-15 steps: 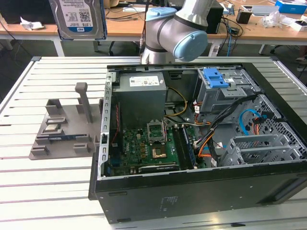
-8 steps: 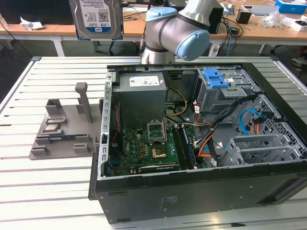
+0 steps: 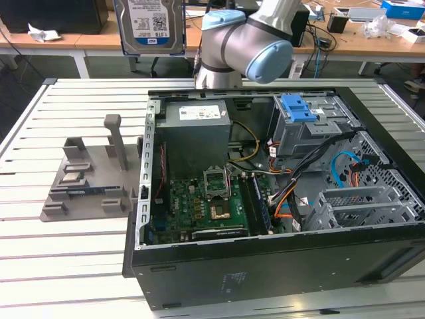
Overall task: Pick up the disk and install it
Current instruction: 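Pick up the disk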
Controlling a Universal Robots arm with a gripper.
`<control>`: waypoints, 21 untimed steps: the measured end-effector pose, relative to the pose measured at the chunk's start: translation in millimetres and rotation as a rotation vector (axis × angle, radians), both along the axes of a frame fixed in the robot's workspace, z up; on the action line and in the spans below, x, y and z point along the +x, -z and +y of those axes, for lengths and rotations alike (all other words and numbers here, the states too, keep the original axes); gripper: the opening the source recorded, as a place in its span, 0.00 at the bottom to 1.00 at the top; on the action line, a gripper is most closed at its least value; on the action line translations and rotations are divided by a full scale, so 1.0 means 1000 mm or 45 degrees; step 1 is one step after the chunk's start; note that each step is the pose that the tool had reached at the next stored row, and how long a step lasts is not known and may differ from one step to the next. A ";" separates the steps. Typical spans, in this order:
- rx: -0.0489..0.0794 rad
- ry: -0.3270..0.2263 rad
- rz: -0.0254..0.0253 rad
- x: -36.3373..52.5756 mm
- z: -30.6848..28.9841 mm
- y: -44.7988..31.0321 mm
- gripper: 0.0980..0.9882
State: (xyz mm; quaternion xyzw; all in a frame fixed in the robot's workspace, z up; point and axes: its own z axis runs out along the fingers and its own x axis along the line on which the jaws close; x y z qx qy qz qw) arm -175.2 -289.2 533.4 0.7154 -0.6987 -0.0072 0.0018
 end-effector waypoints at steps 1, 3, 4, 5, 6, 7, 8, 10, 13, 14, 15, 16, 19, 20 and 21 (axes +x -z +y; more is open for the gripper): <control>0.000 0.000 0.0001 0.0021 0.0000 0.0000 0.30; 0.000 0.000 0.0002 0.0065 0.0000 0.0000 0.30; 0.000 0.000 0.0001 0.0086 0.0000 0.0000 0.30; 0.000 0.000 0.0001 0.0109 0.0000 0.0000 0.30; 0.000 0.000 0.0001 0.0132 0.0000 0.0000 0.30; 0.000 0.000 0.0002 0.0156 0.0000 0.0000 0.30; 0.000 0.000 0.0001 0.0176 0.0000 0.0000 0.30; 0.000 0.000 0.0002 0.0223 0.0000 0.0000 0.30; 0.000 0.000 0.0003 0.0295 0.0000 0.0000 0.30; 0.000 0.000 0.0003 0.0318 0.0000 0.0000 0.30; 0.000 0.000 0.0003 0.0354 0.0000 0.0000 0.30; 0.000 0.000 0.0003 0.0374 0.0000 0.0000 0.30; 0.000 0.000 0.0004 0.0467 0.0000 0.0000 0.30; 0.000 0.000 0.0004 0.0509 0.0000 0.0000 0.30; 0.000 0.000 0.0005 0.0551 0.0000 -0.0001 0.30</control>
